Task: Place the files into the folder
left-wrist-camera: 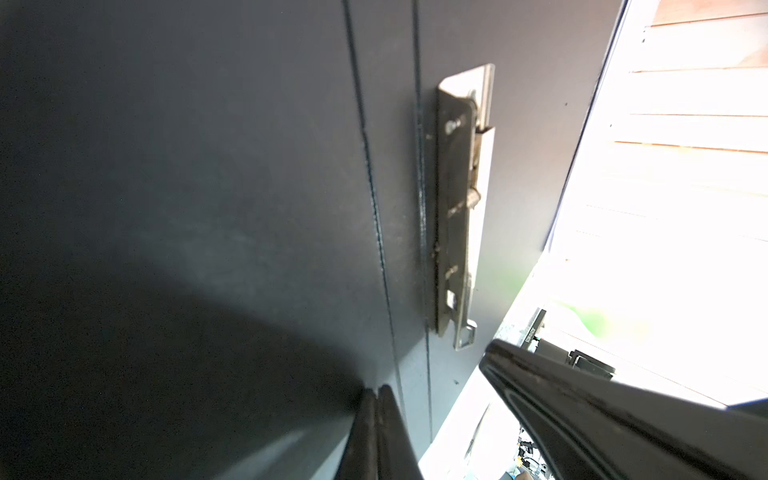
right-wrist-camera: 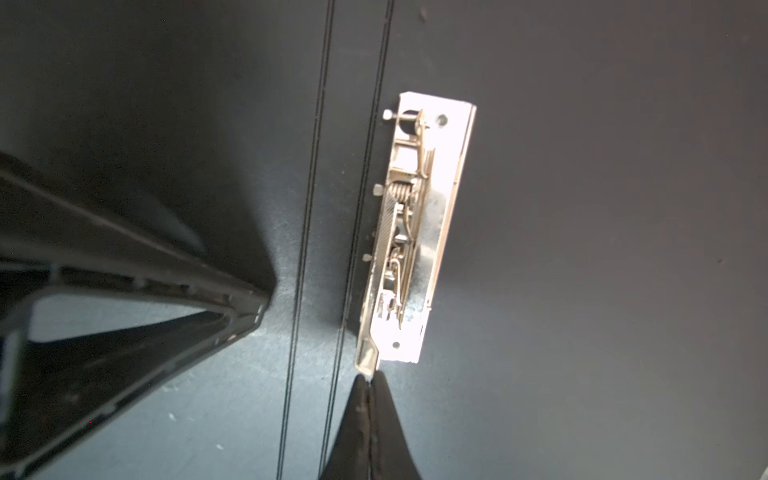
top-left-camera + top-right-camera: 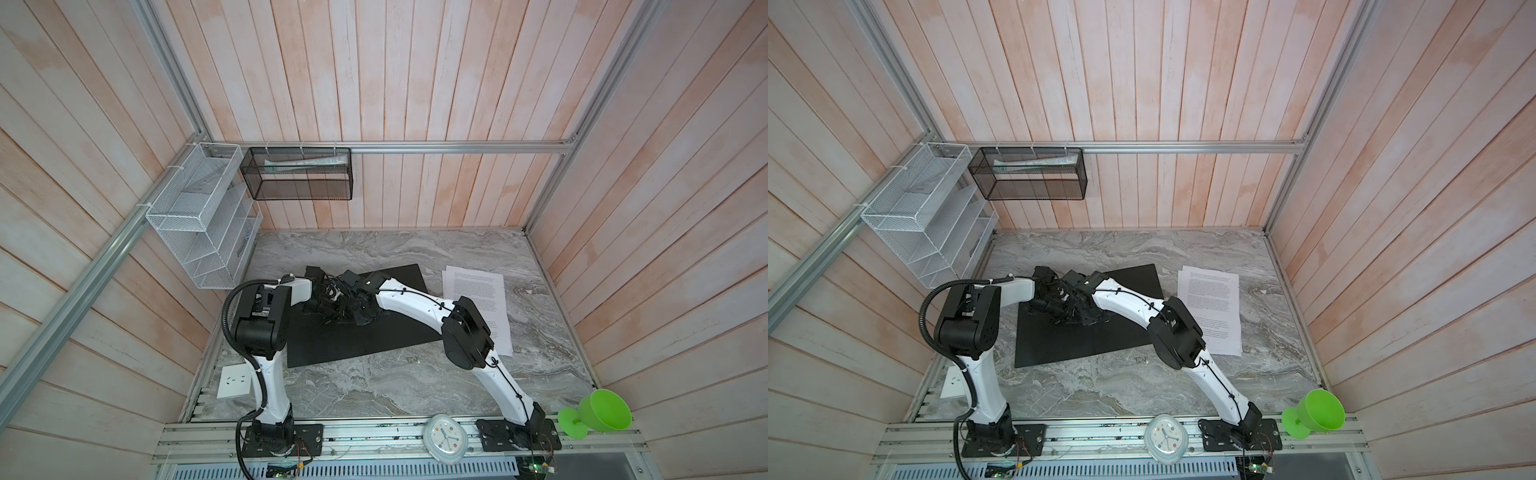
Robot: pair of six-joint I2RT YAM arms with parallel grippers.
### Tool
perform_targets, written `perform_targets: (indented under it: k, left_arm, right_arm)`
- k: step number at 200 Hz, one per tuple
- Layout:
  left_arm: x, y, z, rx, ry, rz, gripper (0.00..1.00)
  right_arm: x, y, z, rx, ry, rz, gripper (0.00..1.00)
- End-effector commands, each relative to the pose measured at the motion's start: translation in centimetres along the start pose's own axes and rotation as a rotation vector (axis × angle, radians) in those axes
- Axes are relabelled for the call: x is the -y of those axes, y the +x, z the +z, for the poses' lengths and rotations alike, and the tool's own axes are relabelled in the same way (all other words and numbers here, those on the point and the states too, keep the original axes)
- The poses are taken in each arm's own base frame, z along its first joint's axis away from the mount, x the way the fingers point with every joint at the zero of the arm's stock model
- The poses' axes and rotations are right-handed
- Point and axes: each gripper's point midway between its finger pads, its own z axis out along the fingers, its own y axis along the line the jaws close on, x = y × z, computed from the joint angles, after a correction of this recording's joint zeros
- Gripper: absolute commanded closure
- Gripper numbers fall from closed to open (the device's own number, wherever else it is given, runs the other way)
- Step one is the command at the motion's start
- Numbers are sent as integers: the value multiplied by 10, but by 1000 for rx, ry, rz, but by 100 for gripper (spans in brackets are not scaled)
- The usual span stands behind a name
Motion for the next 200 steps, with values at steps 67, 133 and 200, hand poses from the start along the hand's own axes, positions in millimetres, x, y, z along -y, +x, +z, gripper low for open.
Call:
perform_targets:
  k: [67,133,200]
  left_arm:
    - [-24,2,2,-8,-99,-24,93]
    - [-25,3,3,-13,-96,-30,93]
    - [-25,3,3,-13,-96,-31,92]
  right_arm:
    - [3,-1,20,-24,7,7,94]
    - [7,8,27,-59,14,11,95]
    - [15,33,54,-146,54,-4,97]
